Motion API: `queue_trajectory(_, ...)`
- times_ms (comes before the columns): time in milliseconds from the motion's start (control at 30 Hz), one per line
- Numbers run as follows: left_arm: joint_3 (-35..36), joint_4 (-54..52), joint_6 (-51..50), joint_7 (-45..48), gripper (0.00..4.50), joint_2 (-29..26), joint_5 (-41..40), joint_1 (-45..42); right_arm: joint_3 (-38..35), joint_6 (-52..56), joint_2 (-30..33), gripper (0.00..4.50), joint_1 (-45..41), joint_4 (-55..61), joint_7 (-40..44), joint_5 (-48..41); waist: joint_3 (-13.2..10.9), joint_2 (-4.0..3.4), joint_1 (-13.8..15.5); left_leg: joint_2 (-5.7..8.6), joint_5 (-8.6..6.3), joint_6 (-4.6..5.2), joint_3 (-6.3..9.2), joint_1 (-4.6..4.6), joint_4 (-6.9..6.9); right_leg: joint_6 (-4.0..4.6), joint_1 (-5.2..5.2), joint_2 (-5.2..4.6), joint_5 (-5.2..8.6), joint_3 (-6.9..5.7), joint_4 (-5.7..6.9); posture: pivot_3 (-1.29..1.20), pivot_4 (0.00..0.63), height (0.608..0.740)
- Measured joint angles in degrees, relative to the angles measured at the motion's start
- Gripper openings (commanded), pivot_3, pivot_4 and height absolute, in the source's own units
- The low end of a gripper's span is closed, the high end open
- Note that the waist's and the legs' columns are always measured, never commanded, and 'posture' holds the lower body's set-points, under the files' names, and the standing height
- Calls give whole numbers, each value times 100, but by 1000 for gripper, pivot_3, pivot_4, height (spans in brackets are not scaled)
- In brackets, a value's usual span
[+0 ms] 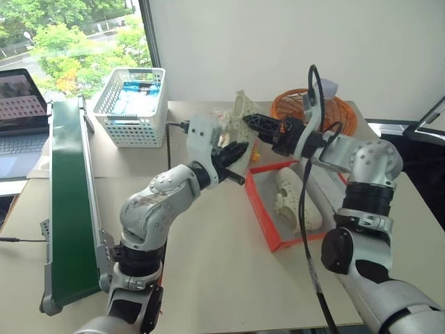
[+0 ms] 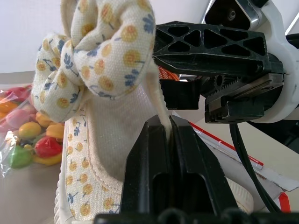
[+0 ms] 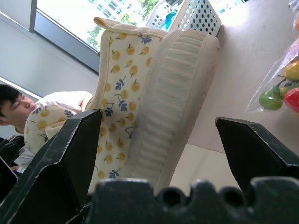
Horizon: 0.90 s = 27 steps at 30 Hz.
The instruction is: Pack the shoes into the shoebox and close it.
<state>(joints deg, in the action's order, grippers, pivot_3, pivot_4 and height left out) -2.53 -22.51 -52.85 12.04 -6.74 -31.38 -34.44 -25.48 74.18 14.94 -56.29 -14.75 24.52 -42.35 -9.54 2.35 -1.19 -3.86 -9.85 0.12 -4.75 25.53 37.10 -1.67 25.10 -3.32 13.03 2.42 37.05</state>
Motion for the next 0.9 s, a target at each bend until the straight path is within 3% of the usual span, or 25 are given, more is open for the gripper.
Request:
queue_trajectory(100,-1,40,0,7,0,-13,18,0,5,-31,-11,3801,10,0,-40,-29,0,0,11,1,0,0,0,1,0,-1,0,-1,0,0,-1,0,150,740)
queue_trajectory(367,25,62,5,70,0,-98,17,3,11,-104,-20,1010,11,-2,-121,-149,0,0,17,0,0,0,1,1,0,-1,0,0,0,0,-1,0,150,740)
queue_trajectory(633,25,60,-15,142,0,-213,-28,24,73,-107,-19,578,11,-18,-119,-169,0,0,16,0,0,1,1,1,0,-1,0,0,1,0,-2,0,150,740)
queue_trajectory(767,192,36,-176,363,1434,-305,-342,153,176,-128,34,567,11,-54,-110,-160,-1,-1,14,0,0,1,1,1,0,-1,1,-1,1,-1,-2,0,150,740)
queue_trajectory(900,279,-65,-359,488,2803,-842,-382,192,264,-354,269,567,5,-76,-74,-116,-2,-3,15,0,0,1,2,2,0,-1,1,-1,1,-1,-3,0,150,740)
